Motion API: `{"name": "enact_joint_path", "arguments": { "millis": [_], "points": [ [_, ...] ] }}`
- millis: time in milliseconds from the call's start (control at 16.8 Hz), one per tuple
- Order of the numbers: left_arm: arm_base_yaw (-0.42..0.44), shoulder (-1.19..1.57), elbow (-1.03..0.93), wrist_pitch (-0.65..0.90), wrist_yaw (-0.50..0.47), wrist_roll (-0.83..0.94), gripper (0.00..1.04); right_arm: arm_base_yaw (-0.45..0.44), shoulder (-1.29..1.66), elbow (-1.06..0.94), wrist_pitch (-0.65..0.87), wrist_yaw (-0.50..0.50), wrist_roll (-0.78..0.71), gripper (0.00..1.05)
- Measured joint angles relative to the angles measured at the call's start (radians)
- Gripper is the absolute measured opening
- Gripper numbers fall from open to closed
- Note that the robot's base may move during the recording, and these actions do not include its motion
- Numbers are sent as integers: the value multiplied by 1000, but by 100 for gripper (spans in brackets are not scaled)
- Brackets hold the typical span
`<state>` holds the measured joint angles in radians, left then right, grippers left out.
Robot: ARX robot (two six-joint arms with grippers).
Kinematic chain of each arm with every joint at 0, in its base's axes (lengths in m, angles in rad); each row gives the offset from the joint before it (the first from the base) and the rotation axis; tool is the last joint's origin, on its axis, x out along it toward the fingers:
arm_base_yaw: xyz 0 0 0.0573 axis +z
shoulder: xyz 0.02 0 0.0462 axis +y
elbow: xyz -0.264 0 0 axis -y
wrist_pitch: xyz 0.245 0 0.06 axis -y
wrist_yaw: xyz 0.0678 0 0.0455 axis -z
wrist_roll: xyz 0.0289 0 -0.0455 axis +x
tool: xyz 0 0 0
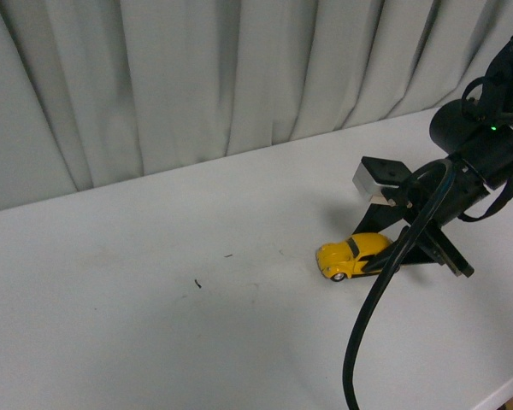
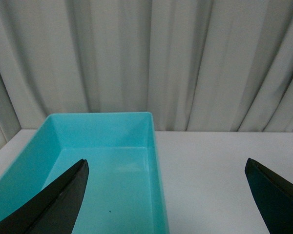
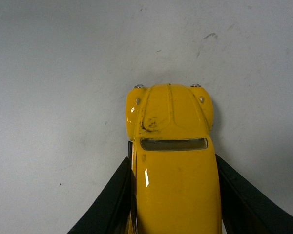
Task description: Wind up and store yellow beetle toy
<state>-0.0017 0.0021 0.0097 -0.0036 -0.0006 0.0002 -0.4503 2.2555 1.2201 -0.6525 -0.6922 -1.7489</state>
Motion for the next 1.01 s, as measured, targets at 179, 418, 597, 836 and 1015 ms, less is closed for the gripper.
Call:
{"name": "enact_joint_path", "arguments": {
  "millis": [179,418,597,836,1015],
  "points": [
    [0,0,0,0,0,0,98,4,11,-6,-26,40,-35,99],
    [0,0,0,0,0,0,98,4,8,-11,-17,42,-41,98],
    [0,0,0,0,0,0,98,5,8,1,-31,57,-43,98],
    [0,0,0,0,0,0,98,8,8,13,-52,63,-44,98],
    [0,0,0,0,0,0,98,29,7,60,-125,92,-39,98]
  ]
}}
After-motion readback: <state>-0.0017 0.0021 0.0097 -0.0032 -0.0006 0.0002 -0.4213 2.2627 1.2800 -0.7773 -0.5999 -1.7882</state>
